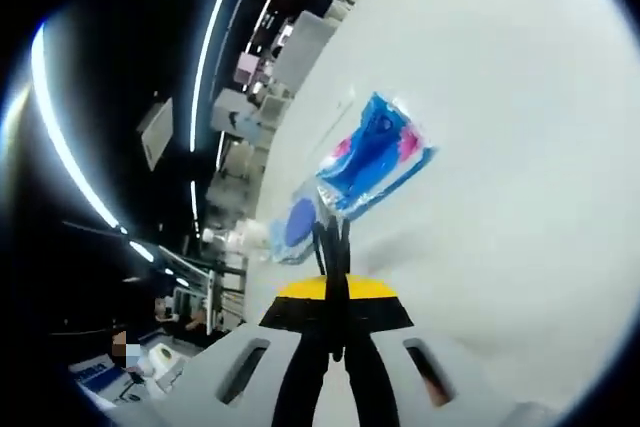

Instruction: Arrange the tabletop items into an orderly group along one side of the table until the central work area is clear of visible clutter.

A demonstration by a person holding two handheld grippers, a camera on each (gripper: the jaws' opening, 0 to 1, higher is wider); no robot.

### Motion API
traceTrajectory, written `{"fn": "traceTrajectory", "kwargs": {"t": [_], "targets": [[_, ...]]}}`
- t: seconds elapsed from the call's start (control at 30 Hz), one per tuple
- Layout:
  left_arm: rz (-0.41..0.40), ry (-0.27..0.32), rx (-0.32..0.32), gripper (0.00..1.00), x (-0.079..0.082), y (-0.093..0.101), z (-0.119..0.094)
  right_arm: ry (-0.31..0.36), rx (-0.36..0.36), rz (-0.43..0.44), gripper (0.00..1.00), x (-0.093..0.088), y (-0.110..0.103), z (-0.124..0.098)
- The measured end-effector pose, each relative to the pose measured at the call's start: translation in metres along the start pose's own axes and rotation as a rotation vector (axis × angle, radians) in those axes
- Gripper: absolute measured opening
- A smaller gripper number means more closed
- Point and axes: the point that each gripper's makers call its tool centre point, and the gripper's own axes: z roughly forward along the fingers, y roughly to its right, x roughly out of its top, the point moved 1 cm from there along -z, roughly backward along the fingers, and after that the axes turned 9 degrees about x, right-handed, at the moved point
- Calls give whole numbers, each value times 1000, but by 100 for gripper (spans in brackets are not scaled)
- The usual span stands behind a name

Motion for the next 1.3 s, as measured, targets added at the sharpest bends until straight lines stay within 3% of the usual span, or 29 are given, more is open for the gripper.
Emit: {"fn": "traceTrajectory", "kwargs": {"t": [0.43, 0.7, 0.93, 1.3], "targets": [[-11, -7, 9, 64, -5, -6, -2, -34, -222, -232, 4, 14, 43, -1], [-13, -14, 16, 65, -9, -9, -7, -59, -258, -315, 12, 12, 58, -4], [15, -16, 14, 65, -9, -12, -10, -58, -249, -359, 14, 14, 57, -10], [65, -24, 10, 73, 2, -28, -14, -68, -236, -547, 45, 13, 36, -27]]}}
